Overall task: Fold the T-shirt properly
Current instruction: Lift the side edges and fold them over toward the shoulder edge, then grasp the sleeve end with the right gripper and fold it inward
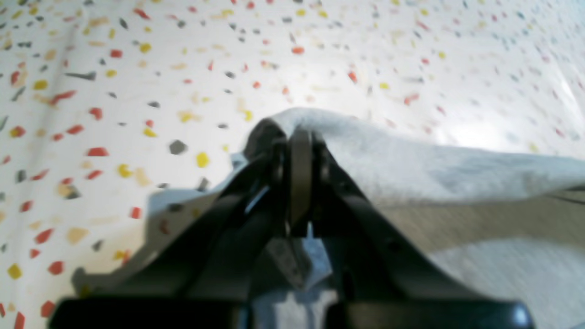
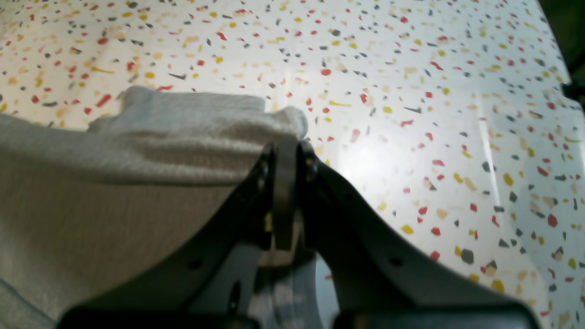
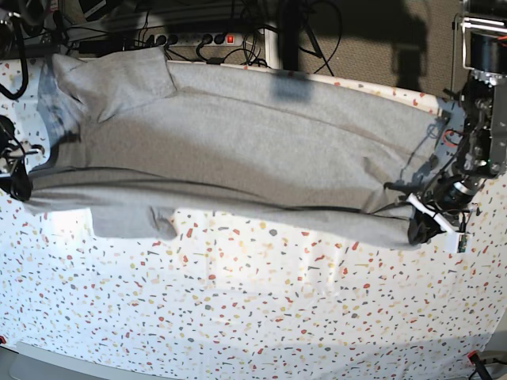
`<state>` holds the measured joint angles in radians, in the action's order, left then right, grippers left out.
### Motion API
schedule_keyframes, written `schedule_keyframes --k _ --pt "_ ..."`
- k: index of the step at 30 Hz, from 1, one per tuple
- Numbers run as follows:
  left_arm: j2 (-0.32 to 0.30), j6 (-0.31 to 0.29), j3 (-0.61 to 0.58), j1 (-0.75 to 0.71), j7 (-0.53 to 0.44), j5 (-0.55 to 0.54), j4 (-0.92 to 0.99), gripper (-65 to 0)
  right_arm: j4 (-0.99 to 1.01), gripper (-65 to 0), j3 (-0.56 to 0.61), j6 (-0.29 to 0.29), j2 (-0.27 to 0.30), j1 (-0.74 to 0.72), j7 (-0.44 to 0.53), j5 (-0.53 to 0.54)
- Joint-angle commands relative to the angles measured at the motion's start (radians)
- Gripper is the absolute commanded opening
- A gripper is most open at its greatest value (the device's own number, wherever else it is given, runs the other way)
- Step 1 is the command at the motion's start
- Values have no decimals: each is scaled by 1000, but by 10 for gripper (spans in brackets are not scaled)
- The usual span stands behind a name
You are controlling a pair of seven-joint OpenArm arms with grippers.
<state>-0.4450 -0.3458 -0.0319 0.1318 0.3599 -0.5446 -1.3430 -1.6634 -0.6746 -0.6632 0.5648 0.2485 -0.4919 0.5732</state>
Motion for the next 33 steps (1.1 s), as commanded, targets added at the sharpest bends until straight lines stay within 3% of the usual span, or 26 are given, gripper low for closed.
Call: schedule_keyframes --k 1,5,12,23,27,33 --pt "-16 -10 7 11 -10 -28 -43 -650 -26 -650 -25 -3 25 9 27 23" --pt "-21 -14 36 -37 41 -51 -142 -650 -46 -650 -79 -3 19 89 27 84" --pt "-21 -49 141 -175 44 -93 -246 -650 -71 -650 -201 -35 -95 166 65 87" --pt "-21 -74 151 -287 45 -2 -246 -650 -71 -650 -225 -35 -314 169 113 -132" --pt "-21 -74 151 -294 78 40 -246 -650 -71 -650 -225 -35 -355 168 115 -190" --pt "-25 -73 151 -295 84 156 -246 -650 -59 -650 -229 -35 -354 168 121 -262"
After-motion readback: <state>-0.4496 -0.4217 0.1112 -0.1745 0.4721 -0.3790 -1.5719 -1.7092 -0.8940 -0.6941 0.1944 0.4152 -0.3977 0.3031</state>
